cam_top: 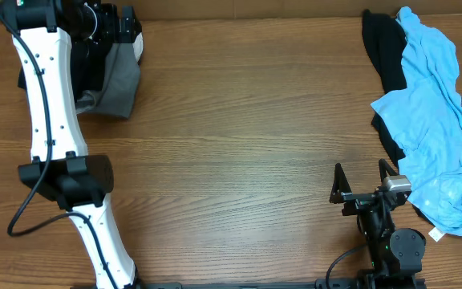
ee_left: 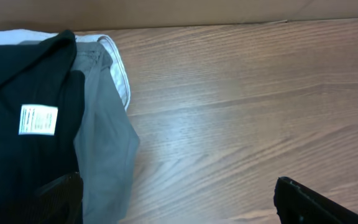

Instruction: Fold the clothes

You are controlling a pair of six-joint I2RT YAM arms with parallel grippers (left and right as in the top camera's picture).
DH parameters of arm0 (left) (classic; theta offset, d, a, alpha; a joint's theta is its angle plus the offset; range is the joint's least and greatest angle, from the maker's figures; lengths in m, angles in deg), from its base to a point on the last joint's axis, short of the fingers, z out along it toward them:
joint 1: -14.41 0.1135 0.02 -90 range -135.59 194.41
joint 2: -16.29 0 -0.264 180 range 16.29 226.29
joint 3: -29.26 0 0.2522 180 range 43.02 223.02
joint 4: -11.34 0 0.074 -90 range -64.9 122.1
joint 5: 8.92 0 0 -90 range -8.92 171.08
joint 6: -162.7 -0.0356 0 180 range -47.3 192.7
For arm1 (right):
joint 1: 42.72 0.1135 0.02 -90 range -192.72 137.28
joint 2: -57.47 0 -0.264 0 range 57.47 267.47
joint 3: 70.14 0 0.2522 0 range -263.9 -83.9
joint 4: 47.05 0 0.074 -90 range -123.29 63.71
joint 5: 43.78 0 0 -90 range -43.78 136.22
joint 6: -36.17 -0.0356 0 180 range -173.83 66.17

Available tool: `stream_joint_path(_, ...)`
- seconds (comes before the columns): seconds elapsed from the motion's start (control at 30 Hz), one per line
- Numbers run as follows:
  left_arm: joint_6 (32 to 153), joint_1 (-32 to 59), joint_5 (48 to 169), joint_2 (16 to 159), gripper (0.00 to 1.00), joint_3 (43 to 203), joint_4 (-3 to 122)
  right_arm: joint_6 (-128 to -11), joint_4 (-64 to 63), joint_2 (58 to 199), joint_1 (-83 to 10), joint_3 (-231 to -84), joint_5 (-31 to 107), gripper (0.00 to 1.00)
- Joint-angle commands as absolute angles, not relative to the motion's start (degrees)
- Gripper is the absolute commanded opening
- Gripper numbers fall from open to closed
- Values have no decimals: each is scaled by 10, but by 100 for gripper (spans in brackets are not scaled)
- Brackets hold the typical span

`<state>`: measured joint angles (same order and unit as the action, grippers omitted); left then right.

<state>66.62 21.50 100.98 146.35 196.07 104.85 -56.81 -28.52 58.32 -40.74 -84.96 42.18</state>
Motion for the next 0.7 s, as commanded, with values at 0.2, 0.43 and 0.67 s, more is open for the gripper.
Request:
stream_joint_path(0.2,672,185,1010,1193,100,1697,1043,-568,-287,576,-404,-844,430,100)
stream_joint_path(0.43,643,186,949,988,100,1445,949,-568,-287,576,-404,-844,430,100)
stream_joint_path(0.67,646,186,990,782,100,1126,598,-568,-287,576,-404,-844,430,100)
